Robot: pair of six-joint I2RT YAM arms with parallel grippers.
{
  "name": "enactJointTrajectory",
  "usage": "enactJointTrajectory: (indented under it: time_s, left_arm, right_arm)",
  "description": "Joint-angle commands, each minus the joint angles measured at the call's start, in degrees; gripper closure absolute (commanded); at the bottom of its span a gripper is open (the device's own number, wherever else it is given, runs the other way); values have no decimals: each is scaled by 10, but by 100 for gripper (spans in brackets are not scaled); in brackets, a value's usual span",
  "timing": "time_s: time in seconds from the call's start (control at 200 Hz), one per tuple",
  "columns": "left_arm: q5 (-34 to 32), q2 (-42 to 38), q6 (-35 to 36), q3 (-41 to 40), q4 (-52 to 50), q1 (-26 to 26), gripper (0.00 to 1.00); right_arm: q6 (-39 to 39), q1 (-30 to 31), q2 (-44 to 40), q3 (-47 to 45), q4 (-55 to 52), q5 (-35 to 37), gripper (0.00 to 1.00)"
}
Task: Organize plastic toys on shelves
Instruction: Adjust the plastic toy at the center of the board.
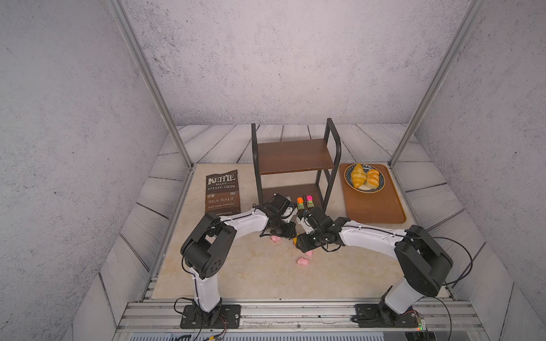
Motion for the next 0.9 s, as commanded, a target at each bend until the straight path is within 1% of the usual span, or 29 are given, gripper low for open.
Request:
enactJointTrajectory:
  time_s: [0.0,0.145,0.195,0.37,0.55,0.801,0.896]
  left_arm:
    - [-5,-24,-14,-17,-15,-2,77]
    - [-21,-59,-19,-23,-29,1,65]
    - [-24,-70,-19,-25,-34,3,62]
    - [-28,-98,-17,-36,-44,12,61]
    - [-25,-107,-13,-38,-52,22,62]
    - [-22,-87,-3,-19,-61,22,62]
    - [-14,-77,-4,-9,-59,22,62]
  right_arm:
    - [-5,5,22,17,-2,23,39]
    - [-1,11,38,26,6,37,36]
    - [1,13,44,30,7,42,36]
    - [13,16,64,42,8,90,36]
    - [12,15,93,62,1,100,37]
    - [20,13,81,37,-13,165,39]
    - [30,6,76,28,-7,174,40]
